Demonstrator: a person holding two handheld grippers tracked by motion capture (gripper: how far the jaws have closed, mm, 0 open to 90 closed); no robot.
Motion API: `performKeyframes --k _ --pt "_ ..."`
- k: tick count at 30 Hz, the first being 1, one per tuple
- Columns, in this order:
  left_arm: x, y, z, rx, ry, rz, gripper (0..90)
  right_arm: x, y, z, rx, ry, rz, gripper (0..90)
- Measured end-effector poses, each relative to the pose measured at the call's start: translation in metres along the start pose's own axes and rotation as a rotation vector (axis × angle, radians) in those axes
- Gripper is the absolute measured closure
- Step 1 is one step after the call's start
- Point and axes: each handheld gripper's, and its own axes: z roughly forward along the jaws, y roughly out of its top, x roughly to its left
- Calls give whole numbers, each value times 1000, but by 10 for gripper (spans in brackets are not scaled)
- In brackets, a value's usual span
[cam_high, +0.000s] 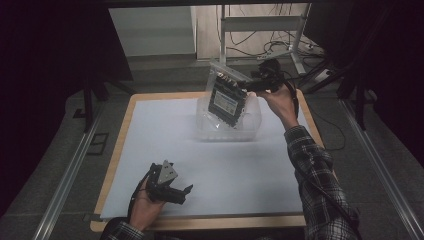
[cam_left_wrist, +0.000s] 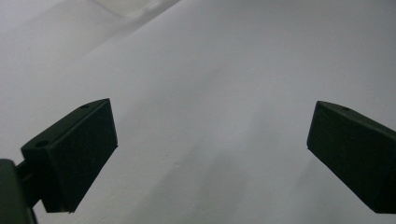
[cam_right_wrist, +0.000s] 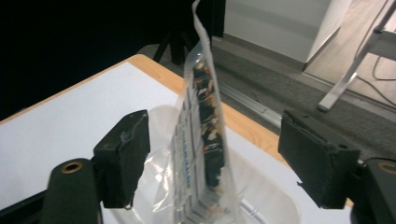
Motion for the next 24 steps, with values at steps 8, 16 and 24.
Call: performKeyframes --k 8,16,24 --pt "1 0 -1 -7 -31 -25 16 6 -4 -7 12 17 -17 177" --pt "1 1 -1 -18 -71 -46 26 13 -8 -16 7 19 -29 117" --pt "1 1 -2 -34 -85 -65 29 21 -13 -28 -9 23 -28 82"
